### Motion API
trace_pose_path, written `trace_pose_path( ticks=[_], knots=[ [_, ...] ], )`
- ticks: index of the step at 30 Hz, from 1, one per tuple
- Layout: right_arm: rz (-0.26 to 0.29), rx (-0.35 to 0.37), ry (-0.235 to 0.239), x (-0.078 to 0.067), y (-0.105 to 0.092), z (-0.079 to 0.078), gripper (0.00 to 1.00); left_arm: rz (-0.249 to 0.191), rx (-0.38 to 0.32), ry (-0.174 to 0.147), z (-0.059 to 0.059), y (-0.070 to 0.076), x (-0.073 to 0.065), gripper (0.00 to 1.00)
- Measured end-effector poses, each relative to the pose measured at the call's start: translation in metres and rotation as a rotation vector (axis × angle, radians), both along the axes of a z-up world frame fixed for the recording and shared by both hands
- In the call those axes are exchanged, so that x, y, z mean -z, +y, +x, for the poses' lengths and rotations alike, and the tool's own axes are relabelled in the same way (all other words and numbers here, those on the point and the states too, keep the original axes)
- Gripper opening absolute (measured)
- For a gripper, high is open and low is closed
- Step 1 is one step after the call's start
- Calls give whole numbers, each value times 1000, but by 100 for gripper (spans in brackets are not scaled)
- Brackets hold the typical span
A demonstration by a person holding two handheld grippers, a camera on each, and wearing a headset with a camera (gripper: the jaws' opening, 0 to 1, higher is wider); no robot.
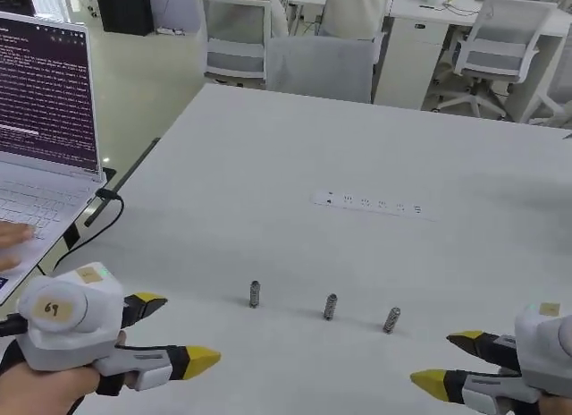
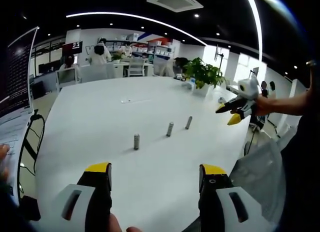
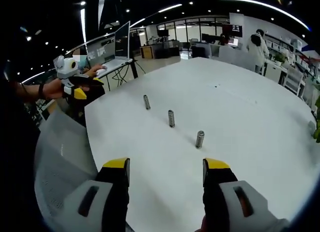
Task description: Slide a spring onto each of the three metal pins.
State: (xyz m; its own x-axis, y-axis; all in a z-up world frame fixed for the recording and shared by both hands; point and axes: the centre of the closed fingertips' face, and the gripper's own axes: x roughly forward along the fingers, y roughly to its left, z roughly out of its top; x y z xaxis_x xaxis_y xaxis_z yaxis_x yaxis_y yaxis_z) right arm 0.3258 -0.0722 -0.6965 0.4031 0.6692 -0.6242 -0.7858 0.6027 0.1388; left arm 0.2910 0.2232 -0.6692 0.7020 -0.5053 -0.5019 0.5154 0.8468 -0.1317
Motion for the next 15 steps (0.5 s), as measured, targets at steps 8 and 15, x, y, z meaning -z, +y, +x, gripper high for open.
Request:
trace_pose_path(
  ticks=[8, 15],
  knots=[
    [14, 20, -7, -4, 1, -12, 61, -3, 2, -11, -4, -2, -6, 69],
    [25, 36, -1, -4, -1, -23, 65, -4, -12, -18, -11, 1, -10, 70]
  ],
)
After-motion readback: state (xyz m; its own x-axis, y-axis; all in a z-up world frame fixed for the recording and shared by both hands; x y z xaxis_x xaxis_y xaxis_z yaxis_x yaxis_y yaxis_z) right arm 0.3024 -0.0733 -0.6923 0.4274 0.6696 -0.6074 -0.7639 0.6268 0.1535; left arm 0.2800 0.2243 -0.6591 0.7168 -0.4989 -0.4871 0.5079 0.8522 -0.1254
